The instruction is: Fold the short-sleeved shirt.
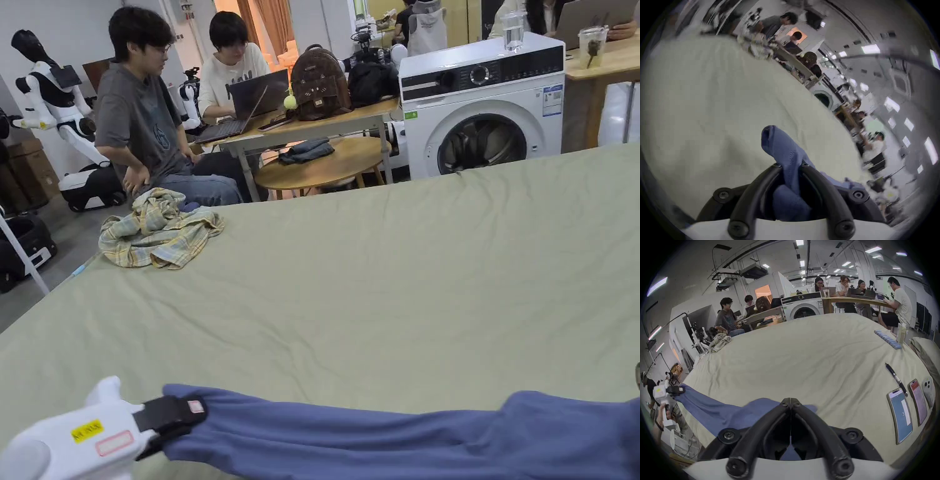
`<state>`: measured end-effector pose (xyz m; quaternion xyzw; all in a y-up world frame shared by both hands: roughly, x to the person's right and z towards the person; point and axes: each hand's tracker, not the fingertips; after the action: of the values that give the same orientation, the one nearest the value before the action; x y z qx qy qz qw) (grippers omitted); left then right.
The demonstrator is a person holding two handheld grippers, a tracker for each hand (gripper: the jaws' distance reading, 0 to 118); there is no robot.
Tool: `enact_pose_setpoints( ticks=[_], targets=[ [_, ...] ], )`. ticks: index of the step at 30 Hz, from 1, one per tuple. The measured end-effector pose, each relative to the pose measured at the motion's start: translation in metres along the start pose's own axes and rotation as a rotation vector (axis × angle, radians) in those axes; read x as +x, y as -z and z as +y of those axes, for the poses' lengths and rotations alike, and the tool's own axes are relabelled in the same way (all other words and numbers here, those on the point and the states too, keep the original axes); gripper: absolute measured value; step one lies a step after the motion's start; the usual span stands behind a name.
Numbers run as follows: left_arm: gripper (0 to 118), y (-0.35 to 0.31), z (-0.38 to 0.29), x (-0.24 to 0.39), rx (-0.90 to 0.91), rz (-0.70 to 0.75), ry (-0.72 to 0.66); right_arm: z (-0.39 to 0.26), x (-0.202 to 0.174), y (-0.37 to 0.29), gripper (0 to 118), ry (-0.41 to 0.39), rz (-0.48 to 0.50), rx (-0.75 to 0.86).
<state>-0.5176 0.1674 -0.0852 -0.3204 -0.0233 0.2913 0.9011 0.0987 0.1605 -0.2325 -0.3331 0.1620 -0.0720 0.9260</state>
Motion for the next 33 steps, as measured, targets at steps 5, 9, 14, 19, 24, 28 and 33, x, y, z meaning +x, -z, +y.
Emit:
enact_pose_setpoints(
  ticks=[5,9,14,19,24,28,33],
  targets=[
    [6,0.01,0.0,0.082,0.002,0.065,0.259,0.0,-0.006,0.007,0,0.021,0.044,-0.002],
    [6,0.087,-0.039,0.152,-0.145,0.005,0.368,-0.001,-0.011,0.001,0,0.008,0.062,-0.001],
    [6,0.169,-0.103,0.207,-0.285,-0.153,0.393,-0.008,0.001,-0.009,0,0.05,0.057,0.004],
    [55,0.181,-0.106,0.22,-0.334,-0.198,0.437,-0.011,0.013,-0.008,0,0.04,0.021,0.004],
    [55,0.146,-0.082,0.2,-0.247,-0.474,0.228,-0.01,0.022,-0.002,0,0.089,0.041,0.0],
    [0,0.16,-0.086,0.202,-0.213,-0.3,0.333,-0.01,0.02,0.0,0,0.085,0.048,-0.003],
    [0,0.222,-0.135,0.209,-0.455,-0.299,0.345,-0.013,0.017,0.003,0,0.094,0.063,-0.015]
  ],
)
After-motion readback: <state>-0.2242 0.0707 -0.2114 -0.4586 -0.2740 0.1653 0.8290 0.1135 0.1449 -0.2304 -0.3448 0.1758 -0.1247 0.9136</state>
